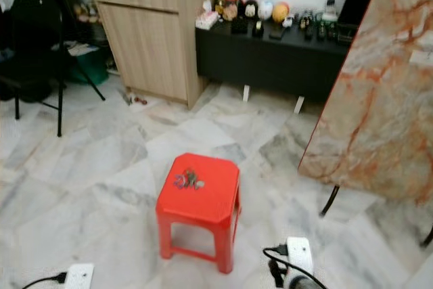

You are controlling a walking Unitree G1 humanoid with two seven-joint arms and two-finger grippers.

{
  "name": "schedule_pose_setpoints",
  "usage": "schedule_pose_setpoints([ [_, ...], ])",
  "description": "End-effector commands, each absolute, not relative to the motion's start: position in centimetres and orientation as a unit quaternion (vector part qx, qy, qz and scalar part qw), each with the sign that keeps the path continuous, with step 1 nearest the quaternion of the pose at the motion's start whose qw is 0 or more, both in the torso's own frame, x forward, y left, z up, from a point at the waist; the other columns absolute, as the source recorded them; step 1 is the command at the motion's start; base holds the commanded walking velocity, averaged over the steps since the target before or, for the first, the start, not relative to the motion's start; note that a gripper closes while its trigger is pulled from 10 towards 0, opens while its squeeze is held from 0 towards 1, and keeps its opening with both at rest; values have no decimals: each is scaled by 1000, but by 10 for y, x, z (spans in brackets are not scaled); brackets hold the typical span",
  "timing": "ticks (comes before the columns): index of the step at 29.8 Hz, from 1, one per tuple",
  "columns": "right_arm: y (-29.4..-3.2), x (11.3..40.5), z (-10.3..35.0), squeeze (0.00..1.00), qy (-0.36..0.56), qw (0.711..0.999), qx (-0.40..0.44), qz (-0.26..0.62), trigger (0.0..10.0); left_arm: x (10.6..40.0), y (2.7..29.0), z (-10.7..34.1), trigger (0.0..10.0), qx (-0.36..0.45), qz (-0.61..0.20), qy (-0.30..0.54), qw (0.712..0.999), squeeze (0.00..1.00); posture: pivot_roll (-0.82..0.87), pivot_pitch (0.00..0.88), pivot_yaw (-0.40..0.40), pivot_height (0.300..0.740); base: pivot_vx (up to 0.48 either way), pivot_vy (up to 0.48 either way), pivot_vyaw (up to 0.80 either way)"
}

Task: Hang keys on a hook

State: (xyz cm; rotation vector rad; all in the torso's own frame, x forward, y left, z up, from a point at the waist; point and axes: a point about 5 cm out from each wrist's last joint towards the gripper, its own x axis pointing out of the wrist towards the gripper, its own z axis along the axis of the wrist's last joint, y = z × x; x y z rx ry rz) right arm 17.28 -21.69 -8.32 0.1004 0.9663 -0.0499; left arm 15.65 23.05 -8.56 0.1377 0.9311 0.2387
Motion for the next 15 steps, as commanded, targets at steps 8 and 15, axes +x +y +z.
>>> schedule_pose_setpoints([
  [8,-210,183,-80,0,451,891,50,-16,10000,162,237,-82,10000,77,115,443,886,0,60,0,-31,740,0,323,0],
  [15,-210,183,-80,0,451,891,51,-16,10000,162,234,-83,10000,78,111,442,887,0,60,0,-31,740,0,309,0],
])
